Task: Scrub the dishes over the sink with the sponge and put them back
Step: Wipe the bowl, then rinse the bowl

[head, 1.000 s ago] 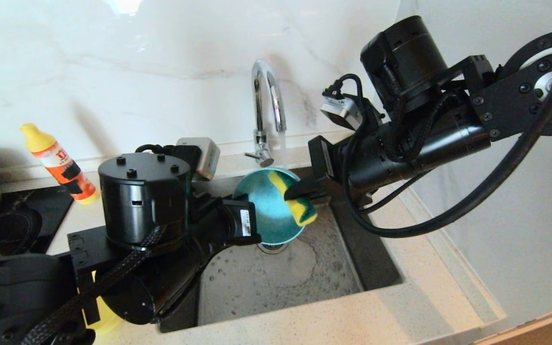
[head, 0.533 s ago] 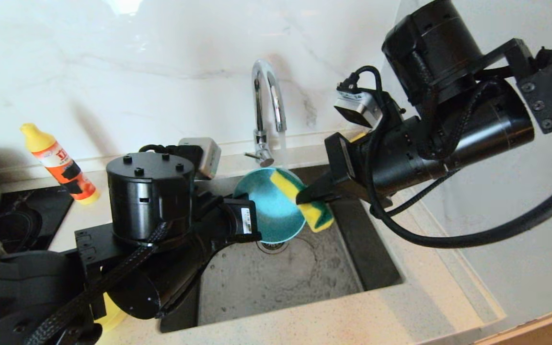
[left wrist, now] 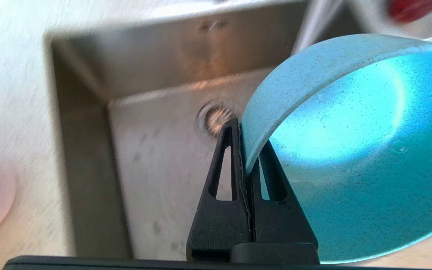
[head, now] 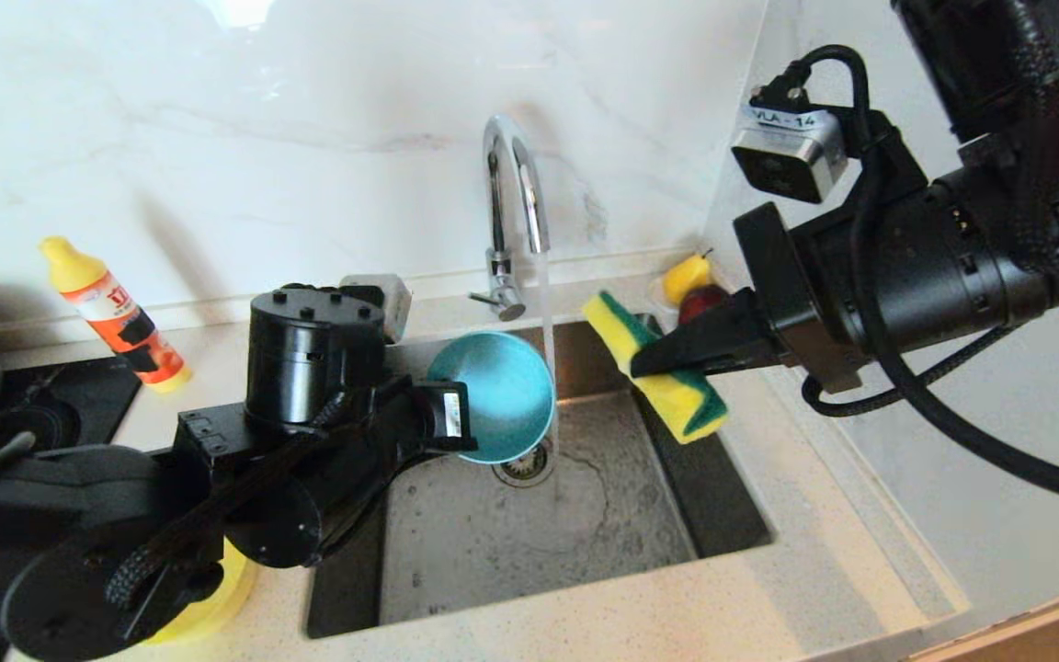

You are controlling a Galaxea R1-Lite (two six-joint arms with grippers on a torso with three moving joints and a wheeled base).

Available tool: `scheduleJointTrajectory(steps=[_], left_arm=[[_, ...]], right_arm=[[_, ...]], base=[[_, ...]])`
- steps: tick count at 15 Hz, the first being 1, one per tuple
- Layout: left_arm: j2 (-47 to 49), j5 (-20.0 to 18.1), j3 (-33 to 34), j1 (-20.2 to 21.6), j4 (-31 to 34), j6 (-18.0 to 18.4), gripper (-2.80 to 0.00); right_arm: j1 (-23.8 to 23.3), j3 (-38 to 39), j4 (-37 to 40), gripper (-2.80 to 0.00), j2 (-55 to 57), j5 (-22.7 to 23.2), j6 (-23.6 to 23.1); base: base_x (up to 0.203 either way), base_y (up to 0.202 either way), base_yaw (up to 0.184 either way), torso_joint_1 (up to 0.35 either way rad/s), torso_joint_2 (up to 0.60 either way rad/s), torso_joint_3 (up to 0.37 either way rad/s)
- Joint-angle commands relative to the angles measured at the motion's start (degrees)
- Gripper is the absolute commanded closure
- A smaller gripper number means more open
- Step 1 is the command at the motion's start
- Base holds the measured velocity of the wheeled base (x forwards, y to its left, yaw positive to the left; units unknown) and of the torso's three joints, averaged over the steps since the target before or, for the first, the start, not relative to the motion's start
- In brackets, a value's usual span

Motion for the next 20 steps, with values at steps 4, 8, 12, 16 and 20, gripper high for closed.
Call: scheduleJointTrajectory(steps=[4,8,12,16,20], left_arm=[[2.3,-8.65,-12.8,3.4,25.07,-8.51,0.0],[11.43,-14.31,-26.49,5.23,42.06,-15.43,0.0],[20.97,-14.88,-37.74,5.72,49.18,-22.98,0.0],[26.07,-14.76,-45.11,6.13,51.14,-29.0,0.0],[28.88,-14.4,-48.01,7.58,51.12,-31.32,0.0]], right_arm=[[-1.1,6.33,0.35,0.0,-4.81,0.03,-3.13],[-1.38,7.07,0.26,0.0,-5.44,-1.2,-3.62],[-1.54,8.25,0.18,0.0,-5.44,-1.65,-3.62],[-2.08,9.4,0.08,0.0,-5.22,-1.65,-3.88],[-2.08,9.49,0.08,0.0,-4.74,-1.58,-3.88]], base=[[0.0,0.0,0.0,0.0,0.0,0.0],[0.0,0.0,0.0,0.0,0.0,0.0],[0.0,0.0,0.0,0.0,0.0,0.0],[0.0,0.0,0.0,0.0,0.0,0.0],[0.0,0.0,0.0,0.0,0.0,0.0]])
